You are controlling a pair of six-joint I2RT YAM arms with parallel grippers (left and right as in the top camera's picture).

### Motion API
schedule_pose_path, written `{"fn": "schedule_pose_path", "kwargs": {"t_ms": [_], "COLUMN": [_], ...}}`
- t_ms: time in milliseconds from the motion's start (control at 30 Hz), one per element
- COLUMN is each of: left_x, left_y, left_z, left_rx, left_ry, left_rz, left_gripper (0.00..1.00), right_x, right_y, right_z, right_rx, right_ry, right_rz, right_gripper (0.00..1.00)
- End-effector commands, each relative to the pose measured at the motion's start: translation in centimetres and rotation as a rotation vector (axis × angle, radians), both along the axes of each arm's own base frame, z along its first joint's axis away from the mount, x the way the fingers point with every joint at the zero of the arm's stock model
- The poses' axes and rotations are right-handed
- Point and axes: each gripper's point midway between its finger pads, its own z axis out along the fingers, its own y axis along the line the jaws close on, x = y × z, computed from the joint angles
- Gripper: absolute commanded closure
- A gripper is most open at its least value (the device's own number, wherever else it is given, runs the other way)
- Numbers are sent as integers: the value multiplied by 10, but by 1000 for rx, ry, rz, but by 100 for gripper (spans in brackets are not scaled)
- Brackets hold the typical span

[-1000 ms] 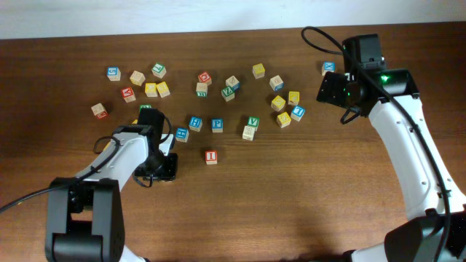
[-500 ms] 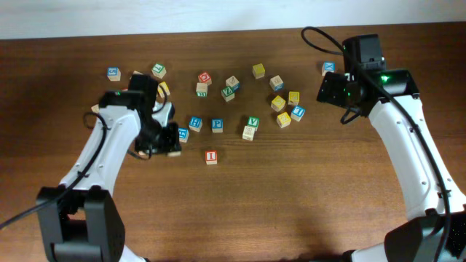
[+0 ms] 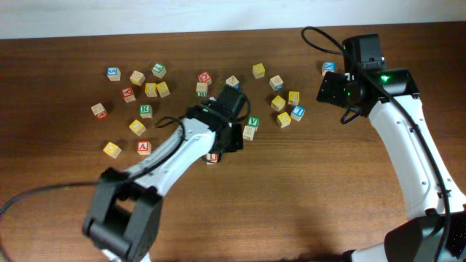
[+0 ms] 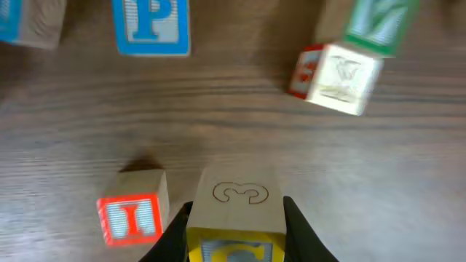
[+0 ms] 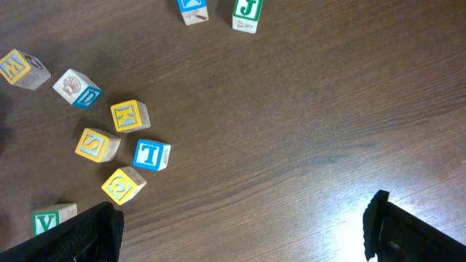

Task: Spell out ICRA
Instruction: 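Place the yellow C block right of the red I block, release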

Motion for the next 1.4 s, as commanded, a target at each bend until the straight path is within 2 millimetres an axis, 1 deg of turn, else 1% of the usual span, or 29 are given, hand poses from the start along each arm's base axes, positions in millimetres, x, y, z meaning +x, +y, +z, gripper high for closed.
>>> {"fn": "schedule_pose_path", "kwargs": {"t_ms": [0,100,167,233,300,400,533,633,900,967,1000,1033,1067,1200,1267,1367], "left_x": [-7,-16,-15,-14,-14,-18,-24,-24,-23,-22,-21,-21,-21,-21,-21,-20], "left_y": [7,-1,2,4,4,7,9,9,9,8,8,7,7,7,7,6], "left_z": [-41,-55,-58,-58,-58,-59,-59,-59,-59,-59,-59,-59,-59,-59,-59,-57], "left_rx": [94,133,183,195,195,208,218,218,216,213,211,211,211,216,216,212], "left_ry": [63,77,49,41,42,57,81,81,78,74,72,72,72,71,71,66], "left_rz": [74,65,101,102,102,100,97,97,97,97,97,97,97,71,71,72], "left_gripper": [85,85,84,84,81,78,78,73,70,71,81,83,80,76,65,62], "right_x": [2,2,2,2,2,2,2,2,2,2,2,2,2,2,2,2], "right_y": [-3,-3,-3,-3,-3,-3,-3,-3,-3,-3,-3,-3,-3,-3,-3,-3], "right_z": [5,5,5,5,5,5,5,5,5,5,5,5,5,5,5,5], "right_rx": [-12,-12,-12,-12,-12,-12,-12,-12,-12,-12,-12,-12,-12,-12,-12,-12], "right_ry": [-13,-13,-13,-13,-13,-13,-13,-13,-13,-13,-13,-13,-13,-13,-13,-13], "right_rz": [-12,-12,-12,-12,-12,-12,-12,-12,-12,-12,-12,-12,-12,-12,-12,-12], "right_gripper": [2,2,2,1,2,2,2,2,2,2,2,2,2,2,2,2]}}
